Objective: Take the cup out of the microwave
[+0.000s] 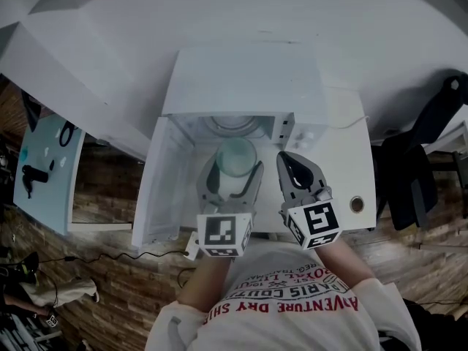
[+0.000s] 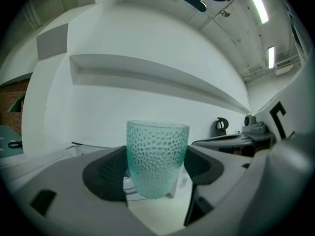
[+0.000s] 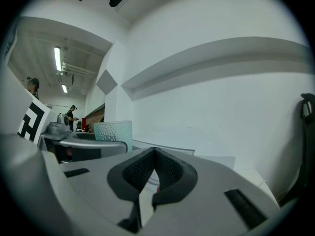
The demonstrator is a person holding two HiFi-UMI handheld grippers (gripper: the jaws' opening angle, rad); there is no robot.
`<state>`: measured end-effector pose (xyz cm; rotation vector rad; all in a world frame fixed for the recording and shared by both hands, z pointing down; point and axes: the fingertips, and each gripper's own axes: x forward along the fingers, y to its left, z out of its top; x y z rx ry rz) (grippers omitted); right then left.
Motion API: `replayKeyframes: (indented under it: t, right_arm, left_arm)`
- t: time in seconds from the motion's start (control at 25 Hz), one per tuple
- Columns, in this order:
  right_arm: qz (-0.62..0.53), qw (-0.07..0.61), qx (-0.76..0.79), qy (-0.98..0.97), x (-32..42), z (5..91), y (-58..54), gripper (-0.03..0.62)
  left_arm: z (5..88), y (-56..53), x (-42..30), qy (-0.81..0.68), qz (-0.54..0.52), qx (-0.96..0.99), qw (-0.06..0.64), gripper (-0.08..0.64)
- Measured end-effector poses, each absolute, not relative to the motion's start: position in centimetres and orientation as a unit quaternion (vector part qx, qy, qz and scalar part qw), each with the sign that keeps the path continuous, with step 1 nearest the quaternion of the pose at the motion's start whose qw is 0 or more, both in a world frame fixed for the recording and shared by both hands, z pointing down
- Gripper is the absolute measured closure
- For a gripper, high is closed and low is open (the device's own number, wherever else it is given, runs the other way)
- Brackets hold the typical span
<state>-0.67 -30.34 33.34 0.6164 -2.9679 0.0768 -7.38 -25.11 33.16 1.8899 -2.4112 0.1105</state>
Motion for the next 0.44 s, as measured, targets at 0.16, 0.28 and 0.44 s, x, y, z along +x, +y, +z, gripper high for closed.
replayKeyframes:
  t: [0.16,0.28,0.44]
  right_arm:
    - [0.025,0.058,0.203,-0.977,-0.76,33.44,-30.48,0.581]
    - [0.027,0.059,0.204,-0.977,-0.71,33.66,-30.58,0.581]
    - [0.032,0.056,0.204,-0.977,-0.74,33.86,-30.75,0.581]
  left_arm:
    - [33.23,-25.38,-7.6,-0.786,0.036,0.616,0.039,0.201]
    - [33.44,-25.48,-7.69,-0.786,0.037,0.615,0.04,0.201]
    - [33.84,-25.57,-7.72,-0.786,0.038,0.616,0.041,0.201]
